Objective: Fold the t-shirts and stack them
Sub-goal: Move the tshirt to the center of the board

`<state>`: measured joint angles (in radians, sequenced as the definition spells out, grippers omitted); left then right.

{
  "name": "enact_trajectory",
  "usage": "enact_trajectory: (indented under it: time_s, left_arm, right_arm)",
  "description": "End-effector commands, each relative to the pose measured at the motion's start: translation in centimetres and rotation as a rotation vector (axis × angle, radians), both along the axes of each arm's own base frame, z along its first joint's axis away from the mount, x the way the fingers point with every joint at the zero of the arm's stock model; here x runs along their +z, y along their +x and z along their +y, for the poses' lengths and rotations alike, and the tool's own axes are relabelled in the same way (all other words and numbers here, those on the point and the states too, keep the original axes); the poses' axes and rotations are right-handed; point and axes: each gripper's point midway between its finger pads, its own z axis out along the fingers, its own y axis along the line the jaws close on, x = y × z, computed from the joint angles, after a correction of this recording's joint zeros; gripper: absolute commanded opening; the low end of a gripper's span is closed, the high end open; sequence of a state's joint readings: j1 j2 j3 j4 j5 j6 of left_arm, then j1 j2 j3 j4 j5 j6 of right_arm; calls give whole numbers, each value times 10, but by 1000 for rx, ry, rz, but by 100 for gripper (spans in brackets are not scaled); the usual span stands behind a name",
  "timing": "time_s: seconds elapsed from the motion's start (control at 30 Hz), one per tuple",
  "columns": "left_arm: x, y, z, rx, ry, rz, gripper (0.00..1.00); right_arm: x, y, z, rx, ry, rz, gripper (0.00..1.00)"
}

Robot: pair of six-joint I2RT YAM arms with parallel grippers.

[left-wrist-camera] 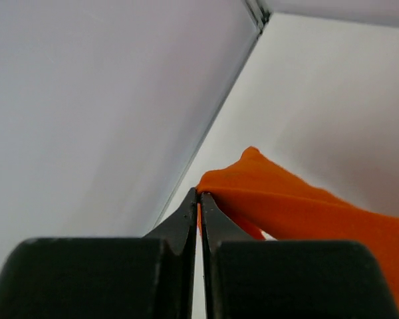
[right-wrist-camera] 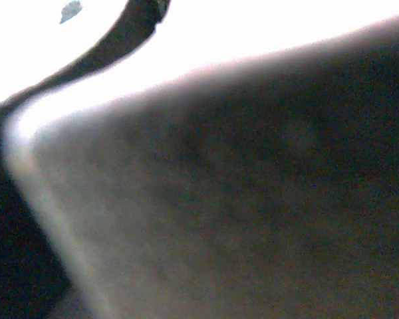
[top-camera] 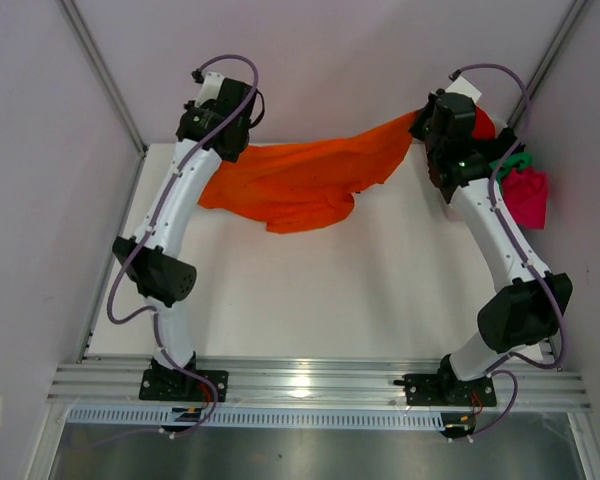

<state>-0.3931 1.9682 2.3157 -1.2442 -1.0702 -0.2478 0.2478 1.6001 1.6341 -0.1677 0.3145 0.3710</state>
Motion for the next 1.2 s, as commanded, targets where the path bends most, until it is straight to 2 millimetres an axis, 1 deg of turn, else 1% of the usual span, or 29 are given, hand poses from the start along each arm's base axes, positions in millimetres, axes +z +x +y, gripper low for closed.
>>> enact_trajectory:
  time_s: [0.0,0.03,0.07,0.1,0.13,0.17,0.2,0.23,0.27,0.3,0.33,0.37,0.4,0.43,0.47,0.5,0.53,0.57,0.6,0.7,0.73,0.8,0.9,0.93,0.97,1.03,1.07,1.17]
  left_arm:
    - [68,-12,12,-13,58,-146,3]
    - [76,-13,11,-23,56,-167,3]
    - [87,-16,7,-41,56,-196,4]
    - [93,-17,6,-44,49,-221,4]
    - [99,-20,5,-56,79,-209,4]
    - [106,-18,-3,-69,79,-241,5]
    - [114,-21,-5,-73,89,-261,5]
    - [118,-21,-6,-87,145,-229,5]
    - [129,-20,-12,-72,150,-287,5]
    - [135,-22,-13,-63,173,-298,5]
    - [146,-26,-12,-70,258,-252,4]
    - [159,-32,-11,-41,281,-274,2]
    - [174,-29,-14,2,228,-432,1]
    - [194,-43,-7,2,366,-353,1]
    - [203,-48,-9,23,373,-412,1]
    - [212,-56,-5,66,349,-488,1]
    - [210,-53,-8,56,310,-509,1]
    - [204,-49,-10,47,308,-471,1]
    - [197,-47,-12,41,320,-427,1]
    - [201,-57,-11,76,329,-454,1]
    - [203,-60,-11,74,317,-453,1]
    - [206,-65,-10,82,295,-467,1]
    - [218,-78,-8,81,260,-501,1]
    - [219,-82,-8,79,252,-504,1]
    - [223,-85,-13,64,241,-514,1]
    - [230,-93,-14,53,216,-535,1]
    - [233,-96,-21,33,205,-543,1]
    - [233,-96,-33,0,192,-548,1]
  right_arm:
    - [88,-33,-16,-57,-5,-180,0]
    - [102,-40,-17,-70,-3,-204,0]
    - [110,-47,-18,-76,-12,-211,0]
    - [119,-52,-18,-86,-18,-225,0]
    - [137,-62,-20,-109,-37,-254,0]
    - [147,-69,-21,-118,-47,-267,0]
    - [155,-75,-22,-130,-53,-277,0]
    - [177,-87,-23,-145,-51,-313,0]
    - [183,-93,-23,-149,-55,-314,0]
    - [194,-101,-27,-167,-47,-329,0]
    - [203,-107,-28,-172,-41,-343,0]
    - [220,-119,-27,-168,-35,-375,0]
    - [230,-127,-28,-175,-31,-395,0]
    - [236,-133,-31,-191,-30,-407,0]
    - [247,-142,-29,-186,-29,-431,0]
    - [252,-147,-30,-190,-26,-439,0]
    - [256,-151,-31,-195,-22,-446,0]
    - [259,-153,-28,-187,-21,-452,0]
    - [266,-158,-29,-184,-11,-469,0]
    - [273,-162,-23,-169,-18,-484,0]
    - [272,-159,-20,-167,-21,-478,0]
    - [272,-160,-14,-148,-24,-471,0]
    - [270,-161,-7,-125,-16,-462,0]
    - [268,-161,-1,-112,-16,-454,0]
    - [266,-161,1,-104,-19,-445,0]
    - [264,-163,5,-97,-15,-437,0]
    - [262,-163,5,-98,-18,-429,0]
    - [265,-169,4,-109,-6,-427,0]
